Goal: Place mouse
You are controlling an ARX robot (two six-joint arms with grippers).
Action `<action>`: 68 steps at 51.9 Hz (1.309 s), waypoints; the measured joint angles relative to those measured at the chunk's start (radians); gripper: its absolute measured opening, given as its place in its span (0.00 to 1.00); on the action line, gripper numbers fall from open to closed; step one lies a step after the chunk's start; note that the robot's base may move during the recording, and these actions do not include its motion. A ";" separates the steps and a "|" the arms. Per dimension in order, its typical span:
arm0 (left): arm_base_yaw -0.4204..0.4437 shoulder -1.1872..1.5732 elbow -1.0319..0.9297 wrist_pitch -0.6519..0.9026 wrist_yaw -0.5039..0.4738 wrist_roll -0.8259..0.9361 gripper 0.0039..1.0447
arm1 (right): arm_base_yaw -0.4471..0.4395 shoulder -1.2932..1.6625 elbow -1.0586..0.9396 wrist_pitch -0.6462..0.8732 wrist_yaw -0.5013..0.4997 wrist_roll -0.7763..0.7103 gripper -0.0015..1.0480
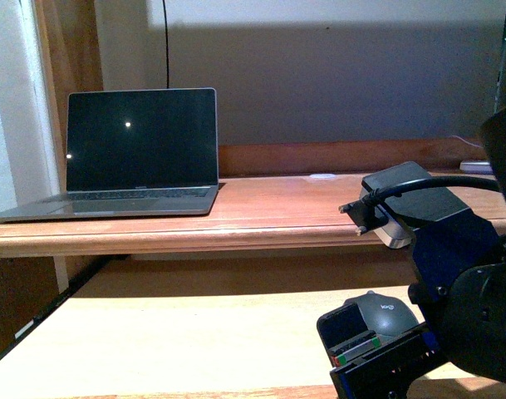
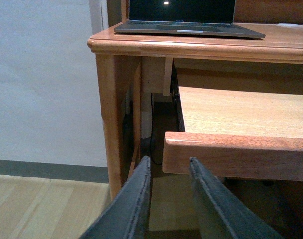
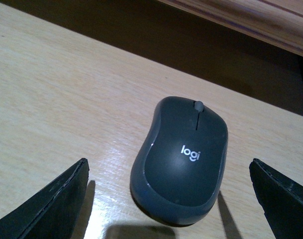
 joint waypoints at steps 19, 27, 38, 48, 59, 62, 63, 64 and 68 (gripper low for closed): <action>0.000 0.000 0.000 0.000 0.000 0.000 0.86 | -0.010 0.119 0.152 -0.165 0.101 0.076 0.93; 0.000 0.000 0.000 0.000 0.000 0.002 0.92 | -0.016 0.152 0.200 -0.215 0.114 0.102 0.93; 0.000 0.000 0.000 0.000 0.000 0.002 0.93 | -0.031 0.192 0.245 -0.253 0.100 0.139 0.87; 0.000 0.000 0.000 0.000 0.000 0.002 0.93 | -0.035 0.186 0.242 -0.249 0.081 0.155 0.55; 0.000 0.000 0.000 0.000 0.000 0.002 0.93 | -0.036 0.096 0.230 -0.295 0.083 0.185 0.53; 0.000 0.000 0.000 0.000 0.000 0.002 0.93 | -0.032 0.068 0.247 -0.320 0.086 0.201 0.53; 0.000 0.000 0.000 0.000 0.000 0.002 0.93 | -0.028 0.059 0.262 -0.332 0.087 0.207 0.53; 0.000 0.000 0.000 0.000 0.000 0.002 0.93 | -0.027 0.055 0.270 -0.338 0.088 0.208 0.53; 0.000 0.000 0.000 0.000 0.000 0.002 0.93 | -0.011 0.048 0.343 -0.367 0.090 0.225 0.53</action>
